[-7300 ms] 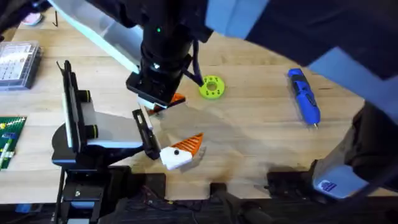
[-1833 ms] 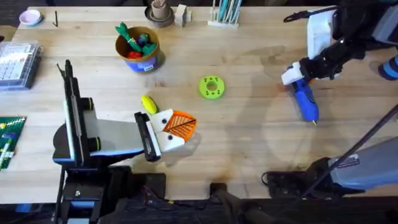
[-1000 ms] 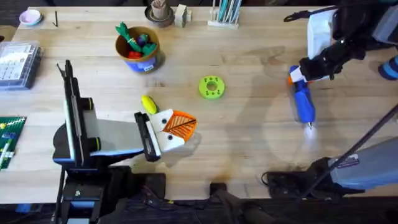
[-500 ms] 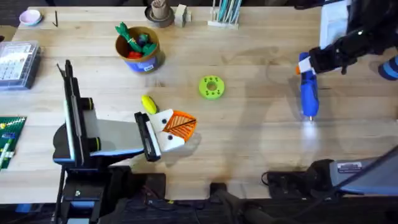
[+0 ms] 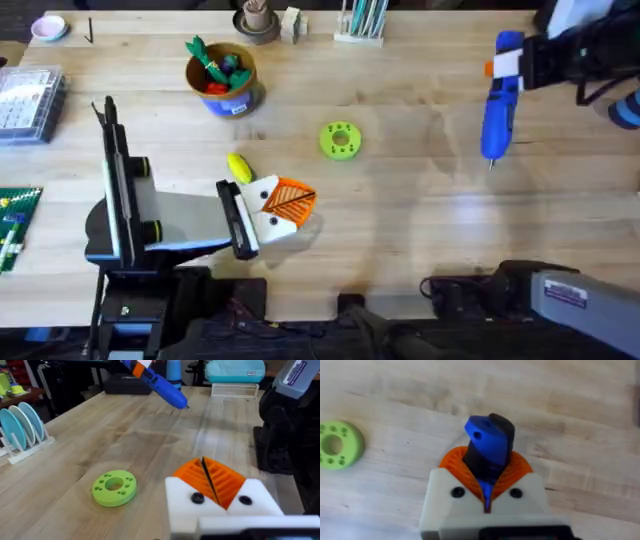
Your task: Pick up the gripper from the table and insert it into the empty holder that is missing its gripper. Then pick up a screw, insert it into the mounting hole, and use the screwdriver to tighten it. Finally, clean up the table by picking up the vegetable and placing it into the bucket.
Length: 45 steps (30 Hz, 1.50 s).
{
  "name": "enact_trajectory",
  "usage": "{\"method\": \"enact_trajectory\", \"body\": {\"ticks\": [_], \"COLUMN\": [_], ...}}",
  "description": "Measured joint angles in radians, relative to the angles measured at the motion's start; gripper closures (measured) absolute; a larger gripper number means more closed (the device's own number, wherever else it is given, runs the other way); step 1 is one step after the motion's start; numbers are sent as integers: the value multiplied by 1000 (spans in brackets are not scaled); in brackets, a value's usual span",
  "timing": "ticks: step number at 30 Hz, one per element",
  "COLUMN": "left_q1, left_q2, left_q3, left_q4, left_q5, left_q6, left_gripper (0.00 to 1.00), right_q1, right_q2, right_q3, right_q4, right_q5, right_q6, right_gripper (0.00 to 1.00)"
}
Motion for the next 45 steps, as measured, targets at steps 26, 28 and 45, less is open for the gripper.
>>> {"method": "enact_trajectory", "body": {"ticks": [26, 28, 45], "left_q1": [0, 0, 0], "left_q2": [0, 0, 0], "left_q3": [0, 0, 0], "left_q4": [0, 0, 0], "left_q5": [0, 0, 0], "left_q6": [0, 0, 0], "left_gripper": [997, 997, 997], "right_q1": [537, 548, 685], "right_q2": [-221, -253, -453], "right_q3": [-104, -132, -316], "right_q4": [222, 224, 562], "right_q5": [-88, -72, -49], "right_q6": [238, 253, 348], "right_gripper": [984, 984, 985]}}
